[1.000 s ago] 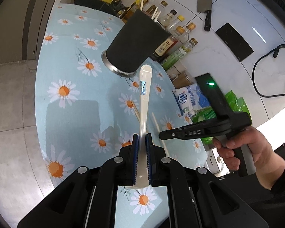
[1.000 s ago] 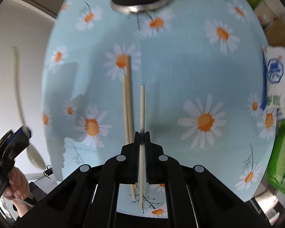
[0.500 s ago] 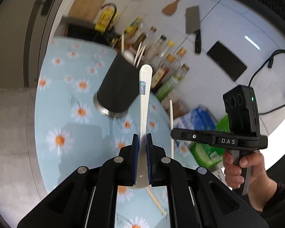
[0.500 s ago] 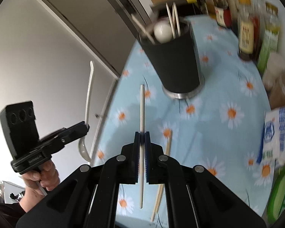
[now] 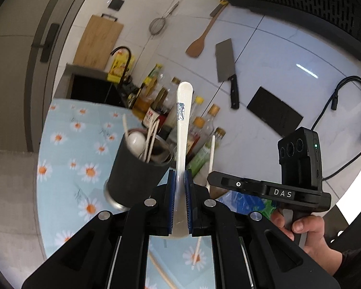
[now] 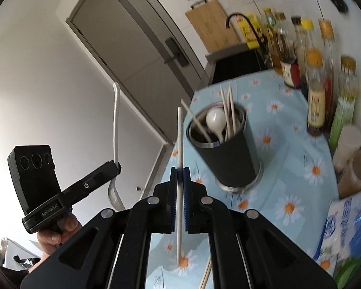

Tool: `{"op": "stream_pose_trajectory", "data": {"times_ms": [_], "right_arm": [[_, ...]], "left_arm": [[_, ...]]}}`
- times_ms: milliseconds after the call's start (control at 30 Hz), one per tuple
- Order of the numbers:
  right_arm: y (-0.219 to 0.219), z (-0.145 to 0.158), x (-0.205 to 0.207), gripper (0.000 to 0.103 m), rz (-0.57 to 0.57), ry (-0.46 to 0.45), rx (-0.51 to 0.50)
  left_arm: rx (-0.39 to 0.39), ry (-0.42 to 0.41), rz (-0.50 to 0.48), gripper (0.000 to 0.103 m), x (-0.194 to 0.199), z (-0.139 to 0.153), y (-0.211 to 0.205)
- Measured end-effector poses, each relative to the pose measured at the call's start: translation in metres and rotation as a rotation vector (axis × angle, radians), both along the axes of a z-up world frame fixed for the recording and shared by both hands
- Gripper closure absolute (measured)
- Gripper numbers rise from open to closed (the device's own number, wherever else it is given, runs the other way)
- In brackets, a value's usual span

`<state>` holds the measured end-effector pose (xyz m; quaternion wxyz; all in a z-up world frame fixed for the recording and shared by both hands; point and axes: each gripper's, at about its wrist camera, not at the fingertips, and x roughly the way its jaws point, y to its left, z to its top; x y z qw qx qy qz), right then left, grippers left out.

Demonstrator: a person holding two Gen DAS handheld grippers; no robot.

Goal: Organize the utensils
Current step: 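Carry spoon and chopstick over the black holder and lower them in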

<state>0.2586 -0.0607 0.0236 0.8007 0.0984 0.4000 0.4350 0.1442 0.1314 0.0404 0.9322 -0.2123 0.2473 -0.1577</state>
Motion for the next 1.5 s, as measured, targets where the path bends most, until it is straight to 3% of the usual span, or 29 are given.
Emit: {"op": "stream_pose_trajectory", "data": {"times_ms": [333,867,1067,1300,1500], "right_arm": [[-0.010,0.040,0.032,0.097,-0.024,-0.100,0.136],[-0.001,0.078,0.090,0.097,-0.100,-0.264,0.219],[0.005,0.067,0.110,0.097,-0.126,-0.267,0.220],[0.013,0.040,0.123,0.097,-0.133,-0.225,0.186],[0.019,0.022,0.129,0.097,-0.133,-0.211,0.153]], "left_arm": [[0.006,-0.097,-0.002,0.096,0.036,0.024,-0.006],[0.043,-0.165,0.006,0.096,0.095,0.036,-0.003],[0.040,-0.155,0.032,0.096,0.116,0.023,-0.001],[0.044,-0.081,0.066,0.096,0.136,-0.010,-0.001],[0.085,-0.047,0.079,0.096,0.141,-0.028,-0.006]]}}
